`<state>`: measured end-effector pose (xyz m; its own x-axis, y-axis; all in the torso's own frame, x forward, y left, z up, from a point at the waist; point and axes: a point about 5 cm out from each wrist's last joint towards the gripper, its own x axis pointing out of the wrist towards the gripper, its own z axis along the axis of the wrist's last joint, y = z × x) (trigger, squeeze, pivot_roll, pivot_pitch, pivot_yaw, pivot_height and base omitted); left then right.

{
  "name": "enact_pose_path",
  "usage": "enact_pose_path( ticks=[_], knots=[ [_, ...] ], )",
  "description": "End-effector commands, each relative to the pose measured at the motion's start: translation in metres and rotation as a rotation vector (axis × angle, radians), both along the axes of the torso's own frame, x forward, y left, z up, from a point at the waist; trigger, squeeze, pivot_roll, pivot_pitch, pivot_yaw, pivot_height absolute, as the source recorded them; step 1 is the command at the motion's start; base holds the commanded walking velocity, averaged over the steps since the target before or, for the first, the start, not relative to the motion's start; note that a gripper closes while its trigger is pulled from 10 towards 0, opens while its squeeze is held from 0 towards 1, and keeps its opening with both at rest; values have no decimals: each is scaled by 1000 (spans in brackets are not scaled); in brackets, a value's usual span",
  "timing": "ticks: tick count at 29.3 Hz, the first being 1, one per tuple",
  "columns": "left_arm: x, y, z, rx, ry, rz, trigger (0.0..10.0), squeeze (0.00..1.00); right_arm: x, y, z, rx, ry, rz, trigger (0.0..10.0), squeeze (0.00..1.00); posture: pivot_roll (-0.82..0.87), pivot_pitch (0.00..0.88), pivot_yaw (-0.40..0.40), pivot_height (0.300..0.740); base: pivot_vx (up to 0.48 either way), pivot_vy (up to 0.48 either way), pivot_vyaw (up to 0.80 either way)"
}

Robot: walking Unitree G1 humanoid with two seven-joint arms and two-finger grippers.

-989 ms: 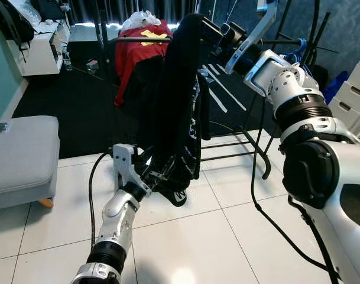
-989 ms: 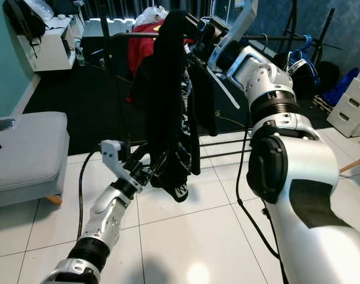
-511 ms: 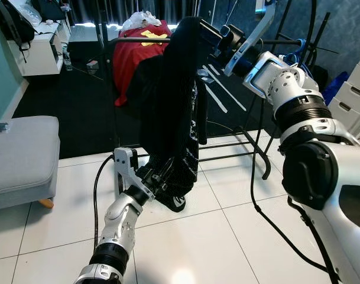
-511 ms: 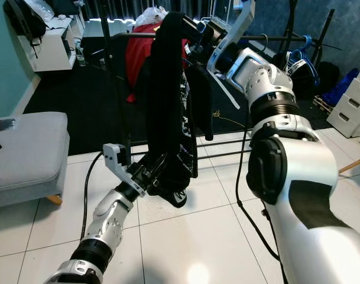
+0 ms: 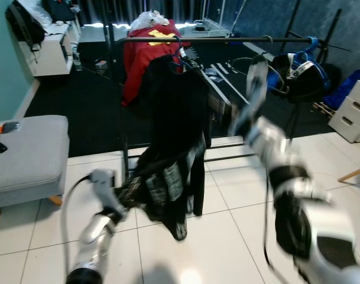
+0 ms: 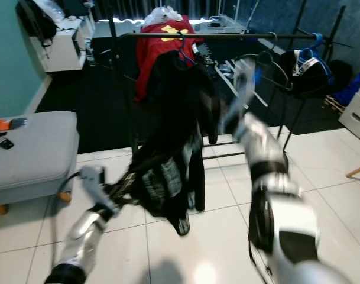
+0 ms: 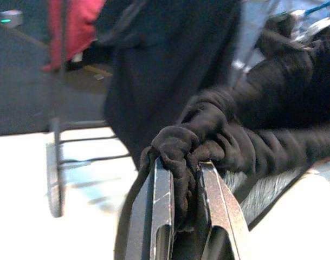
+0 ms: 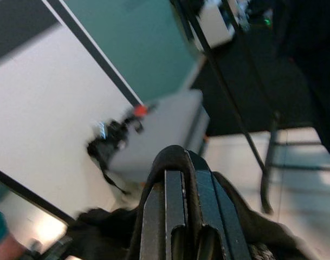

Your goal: Hang hanger

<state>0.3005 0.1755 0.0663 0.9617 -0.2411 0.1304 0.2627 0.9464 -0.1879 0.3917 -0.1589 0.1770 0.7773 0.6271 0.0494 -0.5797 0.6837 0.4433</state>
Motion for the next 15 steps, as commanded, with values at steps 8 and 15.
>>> enact_pose_path(
  ticks=[8,15],
  knots=[
    [-9,-10,-15,124,75,-19,0,0,-33,-5,-88,-364,94,-184,10000,0,-12,148,-1,740,0,0,0],
    [-18,-28,-25,259,98,-204,0,0,-57,-1,-128,-477,177,-206,10000,0,-2,145,2,740,0,0,0]
  ],
)
